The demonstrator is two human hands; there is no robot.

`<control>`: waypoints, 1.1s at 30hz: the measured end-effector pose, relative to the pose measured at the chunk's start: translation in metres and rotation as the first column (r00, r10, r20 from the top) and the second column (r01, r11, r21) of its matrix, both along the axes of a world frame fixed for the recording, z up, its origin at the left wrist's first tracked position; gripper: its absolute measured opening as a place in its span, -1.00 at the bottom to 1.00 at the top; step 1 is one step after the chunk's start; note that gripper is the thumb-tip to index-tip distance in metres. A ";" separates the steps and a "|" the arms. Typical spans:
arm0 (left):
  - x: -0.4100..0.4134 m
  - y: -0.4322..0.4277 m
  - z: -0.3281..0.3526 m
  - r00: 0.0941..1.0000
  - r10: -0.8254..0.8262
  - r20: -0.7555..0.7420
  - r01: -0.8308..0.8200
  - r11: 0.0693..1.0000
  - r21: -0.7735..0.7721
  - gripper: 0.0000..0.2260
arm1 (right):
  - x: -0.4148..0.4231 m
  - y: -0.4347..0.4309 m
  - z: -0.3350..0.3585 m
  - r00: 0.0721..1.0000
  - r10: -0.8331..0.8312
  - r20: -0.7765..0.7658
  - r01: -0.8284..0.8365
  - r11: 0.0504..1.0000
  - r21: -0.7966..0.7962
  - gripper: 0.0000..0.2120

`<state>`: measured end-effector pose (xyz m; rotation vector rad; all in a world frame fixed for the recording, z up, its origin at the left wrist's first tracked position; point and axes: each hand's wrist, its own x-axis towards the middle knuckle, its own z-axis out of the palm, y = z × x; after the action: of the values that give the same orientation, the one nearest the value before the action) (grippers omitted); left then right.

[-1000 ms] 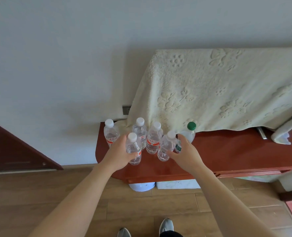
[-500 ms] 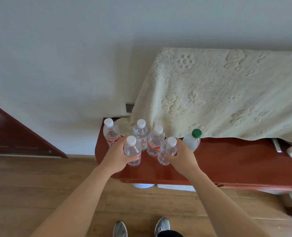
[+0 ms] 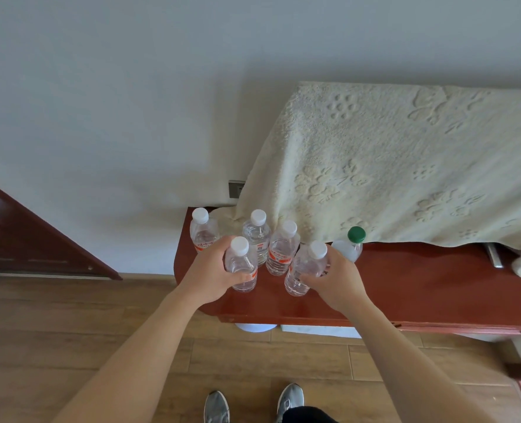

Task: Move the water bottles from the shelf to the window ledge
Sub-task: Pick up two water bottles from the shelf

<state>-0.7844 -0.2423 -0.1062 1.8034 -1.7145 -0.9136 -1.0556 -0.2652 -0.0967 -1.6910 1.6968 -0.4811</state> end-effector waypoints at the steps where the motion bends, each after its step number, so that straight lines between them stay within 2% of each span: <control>1: 0.002 0.000 0.003 1.000 -0.005 0.001 0.005 1.000 -0.006 -0.42 | -0.001 0.001 0.003 1.000 -0.008 0.006 0.008 1.000 -0.005 -0.64; 9: 0.011 0.004 0.029 0.996 -0.068 -0.054 0.063 0.994 -0.088 -0.37 | 0.007 0.022 0.040 0.997 -0.065 0.044 0.069 0.994 -0.084 -0.66; 16: 0.022 0.012 0.046 0.988 -0.138 -0.073 0.126 0.980 -0.153 -0.29 | 0.017 0.056 0.068 0.982 -0.139 0.125 0.155 0.980 -0.127 -0.60; 19: 0.027 0.017 0.055 0.983 -0.161 -0.088 0.142 0.972 -0.187 -0.33 | 0.021 0.073 0.079 0.977 -0.157 0.141 0.178 0.973 -0.146 -0.56; 26: 0.021 0.027 0.072 0.956 -0.267 -0.120 0.232 0.941 -0.247 -0.36 | 0.018 0.114 0.103 0.960 -0.230 0.161 0.257 0.950 -0.174 -0.59; 33: -0.021 0.045 0.102 0.933 -0.340 -0.116 0.291 0.905 -0.310 -0.48 | -0.016 0.154 0.121 0.939 -0.270 0.213 0.314 0.925 -0.213 -0.54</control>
<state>-0.8055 -0.1975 -0.0039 1.2457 -1.9486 -0.8599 -1.0720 -0.1114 0.0243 -1.5059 1.8211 -0.9901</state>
